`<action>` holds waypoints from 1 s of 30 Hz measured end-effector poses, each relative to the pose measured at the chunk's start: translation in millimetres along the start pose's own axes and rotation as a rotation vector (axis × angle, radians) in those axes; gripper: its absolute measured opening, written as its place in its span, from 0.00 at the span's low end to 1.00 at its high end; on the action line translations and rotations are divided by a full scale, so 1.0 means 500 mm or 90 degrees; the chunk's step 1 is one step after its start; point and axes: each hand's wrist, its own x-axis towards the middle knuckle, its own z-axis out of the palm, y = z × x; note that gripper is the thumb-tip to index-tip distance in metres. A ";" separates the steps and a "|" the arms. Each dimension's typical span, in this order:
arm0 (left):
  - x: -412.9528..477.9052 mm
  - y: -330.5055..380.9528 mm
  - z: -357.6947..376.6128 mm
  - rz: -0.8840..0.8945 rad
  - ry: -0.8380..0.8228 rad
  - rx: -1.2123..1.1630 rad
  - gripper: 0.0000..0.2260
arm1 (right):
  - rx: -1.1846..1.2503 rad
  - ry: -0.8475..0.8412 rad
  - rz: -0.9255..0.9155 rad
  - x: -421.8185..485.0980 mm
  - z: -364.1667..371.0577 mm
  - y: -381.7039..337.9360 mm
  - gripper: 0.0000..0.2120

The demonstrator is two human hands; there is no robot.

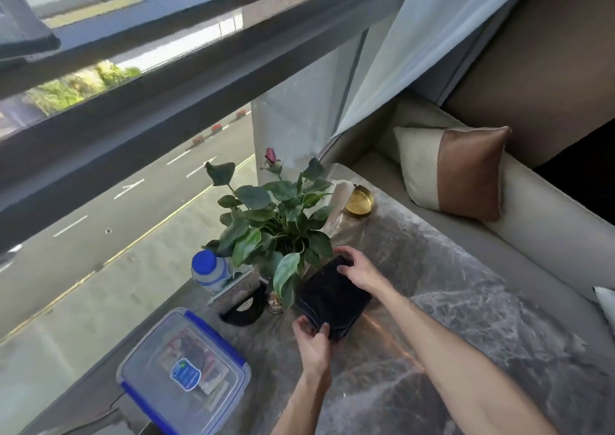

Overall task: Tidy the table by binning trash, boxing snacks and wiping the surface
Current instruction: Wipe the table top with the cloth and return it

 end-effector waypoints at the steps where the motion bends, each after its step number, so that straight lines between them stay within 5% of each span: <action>1: 0.011 0.000 0.006 -0.021 0.017 0.010 0.13 | -0.004 -0.008 -0.001 0.017 0.008 0.002 0.22; 5: 0.051 0.004 0.008 -0.095 0.064 0.061 0.05 | -0.044 0.031 0.020 0.054 0.029 0.040 0.21; 9: 0.088 0.016 0.005 -0.045 0.125 0.194 0.11 | -0.120 0.153 0.060 0.064 0.025 0.098 0.14; 22: 0.091 0.010 0.015 0.090 0.246 0.283 0.07 | -0.240 0.166 0.145 0.060 0.027 0.140 0.07; 27: 0.079 0.008 0.024 -0.029 0.213 0.315 0.19 | -0.271 0.157 0.186 0.036 0.007 0.168 0.12; 30: 0.080 0.009 0.032 -0.060 0.194 0.324 0.18 | -0.268 0.126 0.199 0.028 -0.003 0.174 0.12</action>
